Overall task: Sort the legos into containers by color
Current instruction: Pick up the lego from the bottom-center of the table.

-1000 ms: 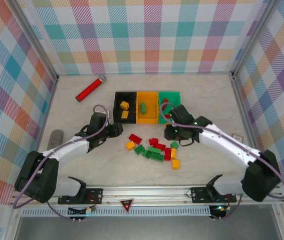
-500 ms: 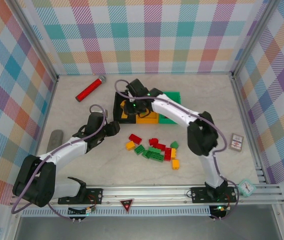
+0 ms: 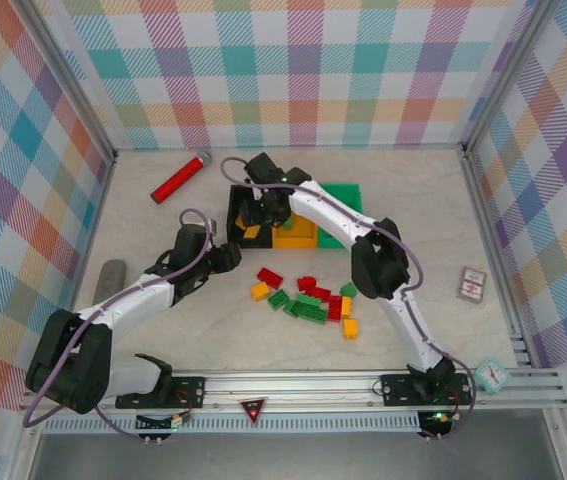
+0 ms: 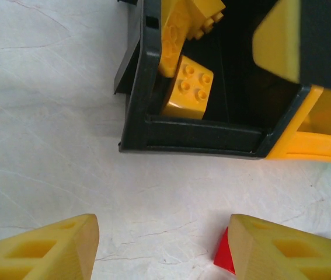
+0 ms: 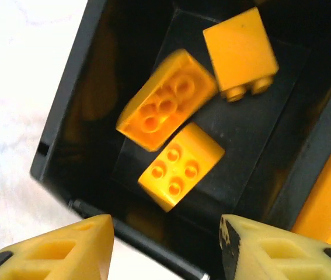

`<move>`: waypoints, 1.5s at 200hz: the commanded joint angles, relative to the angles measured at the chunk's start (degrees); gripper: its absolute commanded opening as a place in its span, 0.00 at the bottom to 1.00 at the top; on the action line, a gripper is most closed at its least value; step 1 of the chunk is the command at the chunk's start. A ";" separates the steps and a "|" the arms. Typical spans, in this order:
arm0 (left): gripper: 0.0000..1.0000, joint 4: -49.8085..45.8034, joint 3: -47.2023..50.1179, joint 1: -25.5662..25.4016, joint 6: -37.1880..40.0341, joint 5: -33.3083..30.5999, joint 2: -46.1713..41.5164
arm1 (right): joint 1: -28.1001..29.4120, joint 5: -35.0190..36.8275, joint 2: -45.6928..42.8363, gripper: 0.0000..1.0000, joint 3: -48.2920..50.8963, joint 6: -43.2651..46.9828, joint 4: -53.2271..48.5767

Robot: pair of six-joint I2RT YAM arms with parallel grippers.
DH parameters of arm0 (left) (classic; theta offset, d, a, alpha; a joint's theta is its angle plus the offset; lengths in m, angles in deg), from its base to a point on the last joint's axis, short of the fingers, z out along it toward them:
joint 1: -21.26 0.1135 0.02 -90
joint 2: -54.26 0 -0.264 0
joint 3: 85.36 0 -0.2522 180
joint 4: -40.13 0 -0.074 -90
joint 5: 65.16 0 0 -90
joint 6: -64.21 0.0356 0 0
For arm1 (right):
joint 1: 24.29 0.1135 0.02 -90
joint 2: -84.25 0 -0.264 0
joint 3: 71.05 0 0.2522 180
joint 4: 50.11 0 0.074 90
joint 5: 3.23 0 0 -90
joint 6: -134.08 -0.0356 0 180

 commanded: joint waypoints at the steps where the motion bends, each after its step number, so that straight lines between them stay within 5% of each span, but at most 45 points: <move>1: 0.61 2.09 0.79 0.56 0.66 3.88 0.37 | 2.12 -0.80 -9.84 0.52 7.32 0.98 2.72; 88: 0.61 6.89 1.48 -0.05 0.99 11.96 1.60 | 3.40 -0.39 -34.69 0.53 43.98 -2.75 12.17; 157: 0.61 6.64 2.36 -0.49 1.17 9.90 -1.11 | 2.55 7.45 -47.06 0.53 61.66 -7.61 9.39; 208: 0.61 6.38 2.19 -0.49 0.96 9.87 -0.81 | 2.25 -2.04 -49.45 0.54 66.66 -6.20 11.96; 300: 0.61 5.82 1.85 -0.49 1.03 9.52 -0.37 | 7.31 1.57 -37.83 0.54 60.67 7.39 8.27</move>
